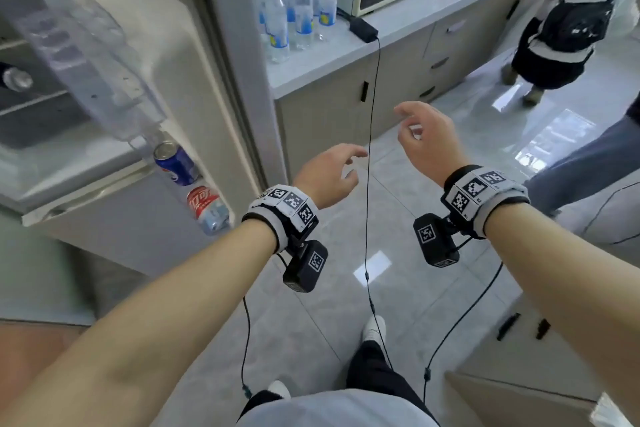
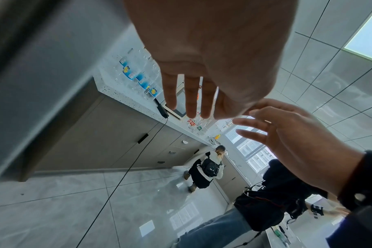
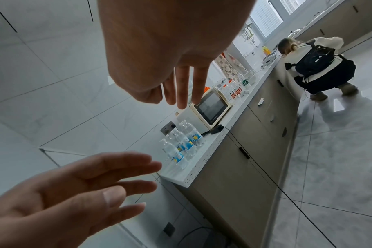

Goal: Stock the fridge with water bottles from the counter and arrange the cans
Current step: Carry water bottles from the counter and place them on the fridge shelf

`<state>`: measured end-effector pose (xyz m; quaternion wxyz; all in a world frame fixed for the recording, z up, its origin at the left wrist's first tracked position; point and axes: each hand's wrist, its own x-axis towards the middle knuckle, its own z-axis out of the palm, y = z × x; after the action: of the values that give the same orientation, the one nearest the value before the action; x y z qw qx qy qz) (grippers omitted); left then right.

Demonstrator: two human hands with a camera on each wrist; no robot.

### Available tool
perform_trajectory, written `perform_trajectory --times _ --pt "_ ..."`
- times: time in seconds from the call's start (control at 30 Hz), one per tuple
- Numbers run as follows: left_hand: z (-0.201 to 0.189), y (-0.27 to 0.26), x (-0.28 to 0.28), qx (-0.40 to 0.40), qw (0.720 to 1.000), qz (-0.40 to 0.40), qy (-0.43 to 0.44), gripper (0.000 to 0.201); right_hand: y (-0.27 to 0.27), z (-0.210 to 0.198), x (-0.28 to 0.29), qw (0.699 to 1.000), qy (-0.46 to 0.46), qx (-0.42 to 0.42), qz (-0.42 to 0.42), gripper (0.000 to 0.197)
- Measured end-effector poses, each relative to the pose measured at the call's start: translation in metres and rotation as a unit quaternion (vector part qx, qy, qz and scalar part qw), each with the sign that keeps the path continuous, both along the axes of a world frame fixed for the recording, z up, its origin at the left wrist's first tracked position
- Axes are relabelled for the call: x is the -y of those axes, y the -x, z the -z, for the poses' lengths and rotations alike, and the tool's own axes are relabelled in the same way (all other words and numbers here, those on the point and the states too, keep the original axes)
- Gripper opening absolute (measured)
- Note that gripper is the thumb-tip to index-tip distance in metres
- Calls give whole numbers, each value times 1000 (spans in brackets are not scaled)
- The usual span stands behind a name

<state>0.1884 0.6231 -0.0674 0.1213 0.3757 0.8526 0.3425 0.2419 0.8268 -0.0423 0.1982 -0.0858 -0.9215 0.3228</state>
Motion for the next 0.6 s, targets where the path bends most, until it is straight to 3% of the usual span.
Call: perform_trajectory --times 0.17,0.3,0.6 --pt "0 41 -69 -17 998 -55 -15 39 40 4 -67 1000 18 3 -20 32" --pt "-2 78 -114 -11 989 -122 -87 34 71 3 -113 999 28 8 -44 32" --pt "-2 170 -172 5 971 -200 -133 31 162 12 -181 994 72 1 -76 31"
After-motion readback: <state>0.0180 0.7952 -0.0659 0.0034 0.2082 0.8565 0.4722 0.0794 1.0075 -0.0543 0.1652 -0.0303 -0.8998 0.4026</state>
